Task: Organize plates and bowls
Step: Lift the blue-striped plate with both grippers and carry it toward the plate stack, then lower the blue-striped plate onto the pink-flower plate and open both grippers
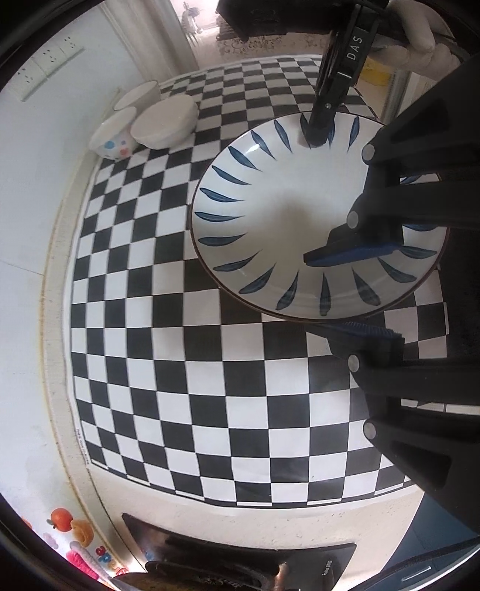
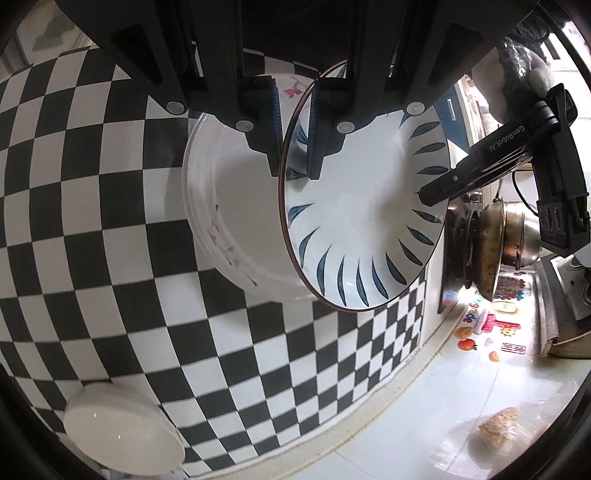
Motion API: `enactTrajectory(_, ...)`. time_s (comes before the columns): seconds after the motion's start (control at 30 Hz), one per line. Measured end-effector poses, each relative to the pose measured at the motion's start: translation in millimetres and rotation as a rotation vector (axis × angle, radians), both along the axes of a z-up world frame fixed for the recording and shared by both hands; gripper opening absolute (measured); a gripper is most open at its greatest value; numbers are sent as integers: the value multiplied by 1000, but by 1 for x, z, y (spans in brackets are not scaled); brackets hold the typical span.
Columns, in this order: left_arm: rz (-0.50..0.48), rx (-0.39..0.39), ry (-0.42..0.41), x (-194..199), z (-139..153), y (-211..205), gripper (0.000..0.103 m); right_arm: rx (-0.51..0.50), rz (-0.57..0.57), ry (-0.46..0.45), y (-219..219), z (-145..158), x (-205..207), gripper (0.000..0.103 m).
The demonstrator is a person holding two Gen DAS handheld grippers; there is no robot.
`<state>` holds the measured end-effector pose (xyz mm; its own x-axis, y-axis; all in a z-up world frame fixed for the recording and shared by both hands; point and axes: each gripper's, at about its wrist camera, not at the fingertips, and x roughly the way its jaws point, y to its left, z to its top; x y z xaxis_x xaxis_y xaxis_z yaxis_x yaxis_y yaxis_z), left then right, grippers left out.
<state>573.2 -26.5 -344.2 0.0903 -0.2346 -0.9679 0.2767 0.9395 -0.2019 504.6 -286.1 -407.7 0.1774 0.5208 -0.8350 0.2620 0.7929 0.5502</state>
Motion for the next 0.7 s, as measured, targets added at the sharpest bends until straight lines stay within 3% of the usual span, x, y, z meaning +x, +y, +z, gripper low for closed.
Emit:
enactTrajectory(0.33, -17, 33, 76, 2, -36, -14, 26, -19, 7, 65, -1, -33, -3, 13)
enactTrajectory(0.7, -66, 96, 104, -1, -56, -36, 26, -80, 14, 76, -5, -41, -6, 14)
